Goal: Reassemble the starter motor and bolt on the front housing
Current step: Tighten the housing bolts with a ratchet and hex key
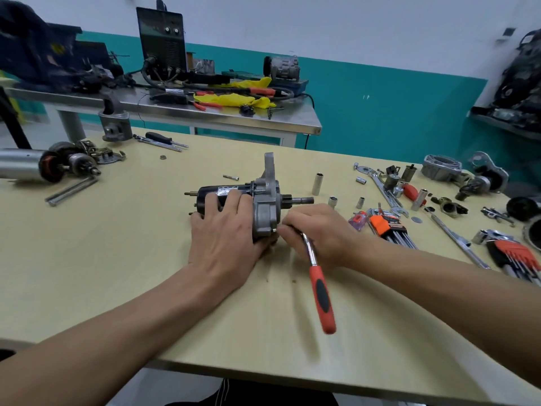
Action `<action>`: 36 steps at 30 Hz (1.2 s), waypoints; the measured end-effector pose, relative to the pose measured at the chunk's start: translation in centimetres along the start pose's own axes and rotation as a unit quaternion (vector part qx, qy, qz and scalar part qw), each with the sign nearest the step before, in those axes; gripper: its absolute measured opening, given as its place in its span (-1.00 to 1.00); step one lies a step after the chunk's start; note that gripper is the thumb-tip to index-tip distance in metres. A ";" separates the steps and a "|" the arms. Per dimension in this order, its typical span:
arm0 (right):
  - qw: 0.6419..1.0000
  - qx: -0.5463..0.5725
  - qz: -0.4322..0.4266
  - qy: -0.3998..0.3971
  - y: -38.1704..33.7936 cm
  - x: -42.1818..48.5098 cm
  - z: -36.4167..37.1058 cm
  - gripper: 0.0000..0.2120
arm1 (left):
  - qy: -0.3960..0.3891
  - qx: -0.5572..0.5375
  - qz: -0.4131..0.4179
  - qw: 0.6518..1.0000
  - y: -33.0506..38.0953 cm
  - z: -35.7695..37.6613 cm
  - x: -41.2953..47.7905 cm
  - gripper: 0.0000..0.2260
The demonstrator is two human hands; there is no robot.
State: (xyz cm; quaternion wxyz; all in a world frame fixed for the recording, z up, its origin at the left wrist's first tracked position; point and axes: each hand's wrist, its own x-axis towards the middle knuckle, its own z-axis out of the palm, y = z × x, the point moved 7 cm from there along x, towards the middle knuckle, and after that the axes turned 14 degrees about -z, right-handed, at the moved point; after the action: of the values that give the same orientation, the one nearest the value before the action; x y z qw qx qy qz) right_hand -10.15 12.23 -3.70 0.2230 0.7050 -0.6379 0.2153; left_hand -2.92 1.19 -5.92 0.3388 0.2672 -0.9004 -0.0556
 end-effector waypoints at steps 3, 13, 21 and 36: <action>0.996 -0.042 -0.075 -0.009 0.5 0.3 0.3 -0.71 | 0.002 0.000 -0.001 1.000 0.0 -0.1 0.0 -0.48; 0.990 0.046 0.131 0.039 0.5 -0.4 0.3 -0.57 | 0.013 0.003 0.000 1.000 0.1 0.1 0.2 -0.50; 0.782 0.309 0.539 -0.047 2.0 -2.6 2.3 -0.72 | 0.003 0.017 -0.001 1.000 0.2 0.3 0.1 -0.46; 0.990 -0.077 -0.096 -0.074 0.1 0.1 0.3 -0.72 | 0.002 0.001 0.002 1.000 -0.1 0.0 0.2 -0.47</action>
State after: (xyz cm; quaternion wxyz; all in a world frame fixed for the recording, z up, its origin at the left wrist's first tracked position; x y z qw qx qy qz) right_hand -10.24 11.97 -3.85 0.2487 0.7577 -0.5965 0.0903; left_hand -3.00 1.04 -5.86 0.3407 0.2664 -0.9001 -0.0531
